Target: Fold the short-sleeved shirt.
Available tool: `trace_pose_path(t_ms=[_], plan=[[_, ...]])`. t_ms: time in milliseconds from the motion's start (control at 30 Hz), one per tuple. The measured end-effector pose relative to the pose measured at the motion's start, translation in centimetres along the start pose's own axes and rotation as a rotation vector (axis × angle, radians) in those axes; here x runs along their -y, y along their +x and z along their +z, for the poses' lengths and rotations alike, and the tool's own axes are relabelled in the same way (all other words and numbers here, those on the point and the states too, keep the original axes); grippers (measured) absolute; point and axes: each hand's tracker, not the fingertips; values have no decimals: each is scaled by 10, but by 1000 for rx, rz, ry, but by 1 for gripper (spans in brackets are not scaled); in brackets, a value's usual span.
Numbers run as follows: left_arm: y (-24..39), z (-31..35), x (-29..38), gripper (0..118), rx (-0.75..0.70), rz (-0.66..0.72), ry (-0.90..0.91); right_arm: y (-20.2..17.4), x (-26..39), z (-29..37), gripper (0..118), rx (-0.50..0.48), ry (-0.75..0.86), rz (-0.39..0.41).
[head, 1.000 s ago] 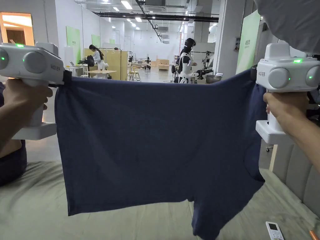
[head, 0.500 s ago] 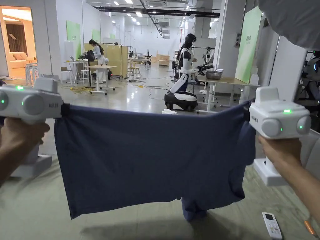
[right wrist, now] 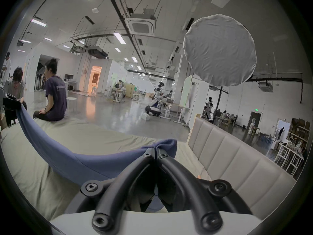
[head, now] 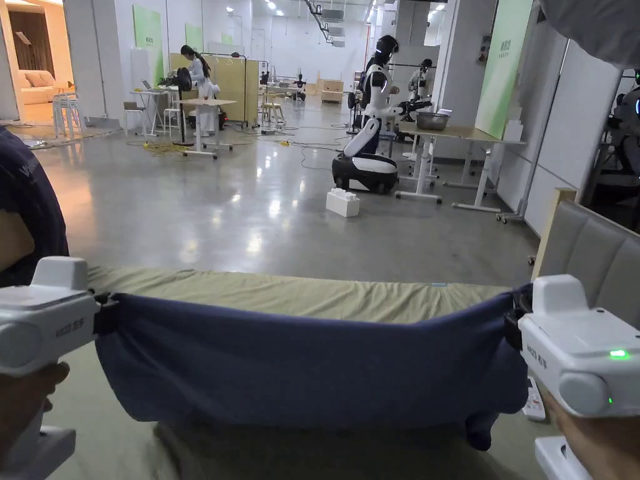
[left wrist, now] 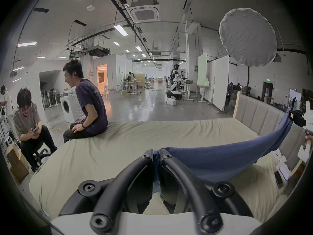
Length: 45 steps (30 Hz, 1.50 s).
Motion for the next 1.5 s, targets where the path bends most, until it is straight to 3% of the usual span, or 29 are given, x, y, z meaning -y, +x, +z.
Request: trace_pose_path(t_ms=[233, 533, 900, 1200, 1267, 1300, 1333, 1367, 1400, 1500], plan=[[-4, 40, 87, 7, 17, 0, -127, -18, 73, 74, 1, -47, -142, -27], [-4, 83, 209, 7, 43, 11, -344, -36, 171, 131, 1, -129, -448, -42], [-12, 56, 296, 7, 69, 9, -641, -72, 267, 123, 1, -201, -739, 122], [-12, 44, 310, 10, 93, -40, -701, -86, 285, 114, 3, -223, -824, 141], [-12, 45, 305, 15, 95, -32, -704, -80, 287, 110, 15, -223, -831, 145], [-13, 46, 304, 23, 89, -15, -707, -79, 282, 110, 30, -213, -837, 151], [-12, 50, 294, 40, 82, 6, -703, -77, 272, 110, 59, -178, -845, 161], [-13, 53, 287, 55, 81, 22, -682, -75, 263, 111, 80, -149, -832, 149], [-12, 55, 279, 65, 84, 38, -631, -67, 260, 108, 92, -127, -782, 104], [-8, 56, 245, 68, 90, 63, -459, -65, 216, 108, 93, -87, -627, -18]])
